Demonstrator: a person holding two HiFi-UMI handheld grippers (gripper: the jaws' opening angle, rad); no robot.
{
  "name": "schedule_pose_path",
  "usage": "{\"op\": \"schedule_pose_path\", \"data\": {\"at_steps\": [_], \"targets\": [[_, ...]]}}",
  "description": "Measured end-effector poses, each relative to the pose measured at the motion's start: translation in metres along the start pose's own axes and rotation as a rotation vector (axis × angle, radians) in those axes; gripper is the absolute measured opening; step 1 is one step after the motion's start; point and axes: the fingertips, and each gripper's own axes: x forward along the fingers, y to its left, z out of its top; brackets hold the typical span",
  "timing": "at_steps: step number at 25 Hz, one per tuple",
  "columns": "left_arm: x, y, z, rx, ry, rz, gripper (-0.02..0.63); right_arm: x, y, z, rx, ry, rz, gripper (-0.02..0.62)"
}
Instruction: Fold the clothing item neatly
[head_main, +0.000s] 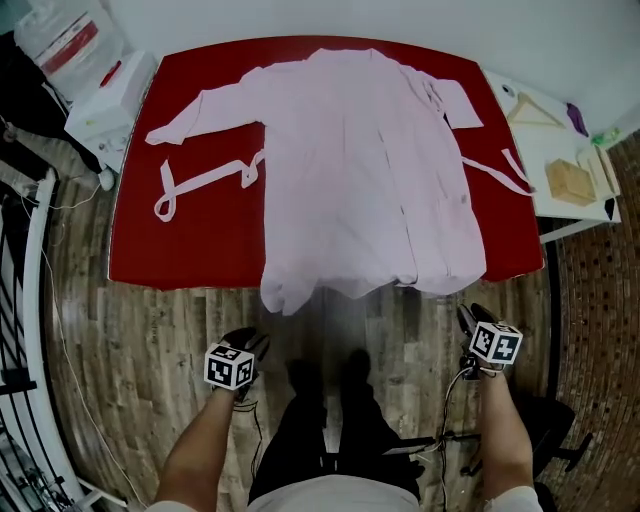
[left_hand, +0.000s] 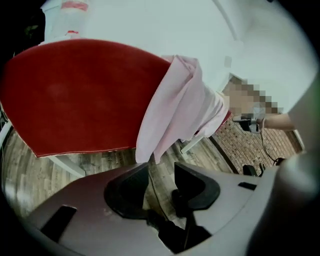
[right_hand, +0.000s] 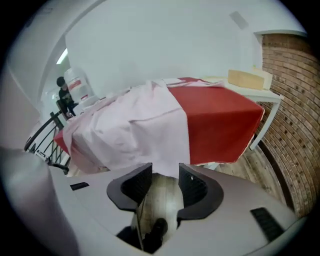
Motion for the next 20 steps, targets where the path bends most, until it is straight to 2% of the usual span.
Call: {"op": "schedule_pose_path", "data": {"at_steps": [6, 11, 15, 20], "targets": [[-0.017, -0.024, 0.028, 0.035, -0.096, -0.024, 0.141, -0.016, 0.074, 0.064, -0.124, -0.074, 0.118, 0.146], [-0.019, -0.045, 0.042, 0.056, -0.137, -0.004, 0.147, -0.003, 0.135, 0.124, -0.258, -0.099, 0.235, 0.146], [-0.009, -0.056, 0.046, 0.065, -0.144, 0.054, 0.16, 0.03, 0.181, 0.165, -0.366, -0.086, 0.338, 0.146], [0.007, -0.06, 0.054, 0.015, -0.144, 0.194, 0.185, 0.082, 0.229, 0.211, -0.504, -0.05, 0.435, 0.146]]}}
